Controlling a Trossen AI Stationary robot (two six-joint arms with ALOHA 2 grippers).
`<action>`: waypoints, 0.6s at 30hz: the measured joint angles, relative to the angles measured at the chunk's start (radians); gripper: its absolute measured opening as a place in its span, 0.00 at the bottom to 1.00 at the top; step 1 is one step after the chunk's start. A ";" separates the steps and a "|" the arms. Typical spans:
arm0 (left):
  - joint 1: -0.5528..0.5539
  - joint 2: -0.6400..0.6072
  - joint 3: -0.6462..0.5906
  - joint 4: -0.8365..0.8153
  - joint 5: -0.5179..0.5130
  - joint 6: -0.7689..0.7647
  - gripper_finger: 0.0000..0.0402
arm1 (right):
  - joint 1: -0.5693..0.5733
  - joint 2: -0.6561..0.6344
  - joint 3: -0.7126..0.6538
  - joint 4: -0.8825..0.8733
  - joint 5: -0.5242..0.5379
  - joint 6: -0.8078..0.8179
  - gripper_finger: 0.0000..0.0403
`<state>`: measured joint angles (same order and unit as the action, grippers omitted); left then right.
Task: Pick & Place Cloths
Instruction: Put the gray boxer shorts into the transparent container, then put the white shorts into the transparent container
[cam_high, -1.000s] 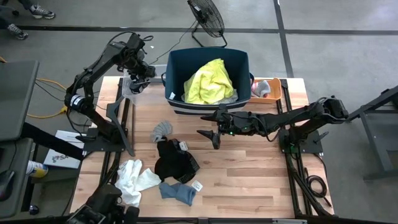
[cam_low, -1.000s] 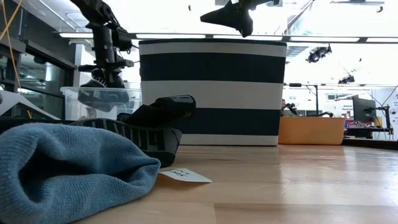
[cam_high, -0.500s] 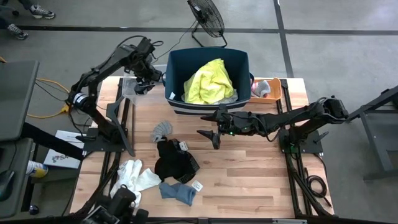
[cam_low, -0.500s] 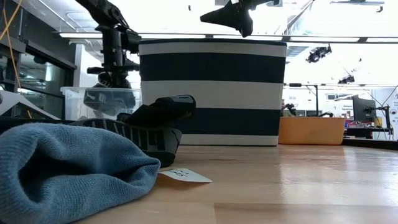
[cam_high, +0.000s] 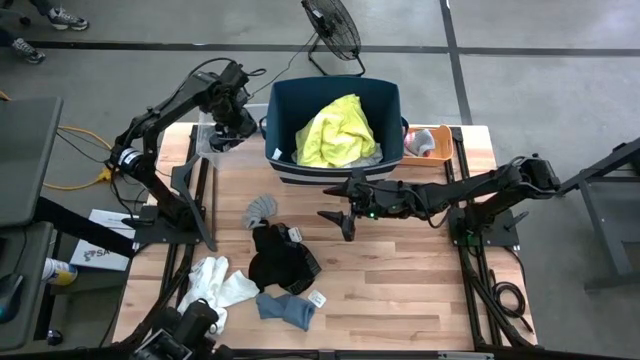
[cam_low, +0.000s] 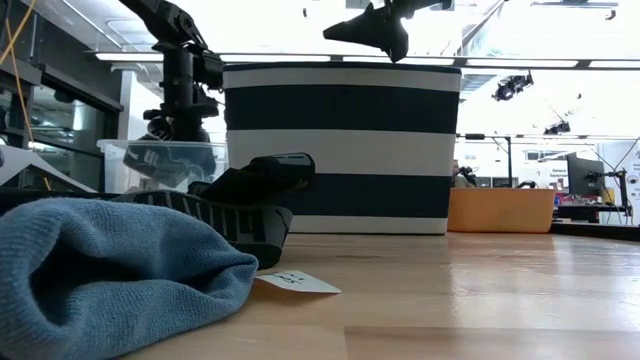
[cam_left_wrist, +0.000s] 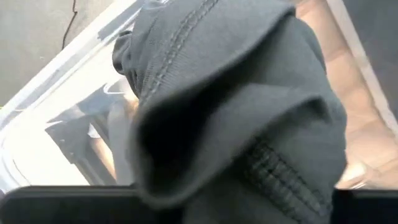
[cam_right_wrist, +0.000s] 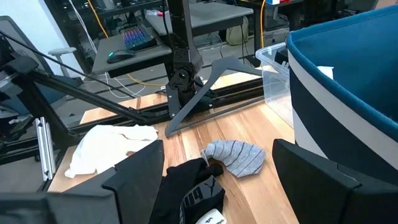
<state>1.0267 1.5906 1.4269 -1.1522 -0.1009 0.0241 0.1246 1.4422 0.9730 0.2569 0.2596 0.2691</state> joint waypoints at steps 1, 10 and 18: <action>0.000 0.000 0.000 0.000 -0.012 0.007 0.29 | 0.000 0.000 0.000 0.000 0.000 0.000 0.72; 0.000 0.000 0.000 -0.002 -0.052 0.047 0.59 | 0.000 0.000 0.000 -0.030 0.000 0.025 0.72; 0.001 -0.046 0.000 0.018 -0.051 0.050 0.63 | 0.000 0.000 0.000 -0.031 0.000 0.026 0.72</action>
<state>1.0275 1.5441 1.4269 -1.1339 -0.1516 0.0746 0.1246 1.4422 0.9730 0.2260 0.2596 0.2951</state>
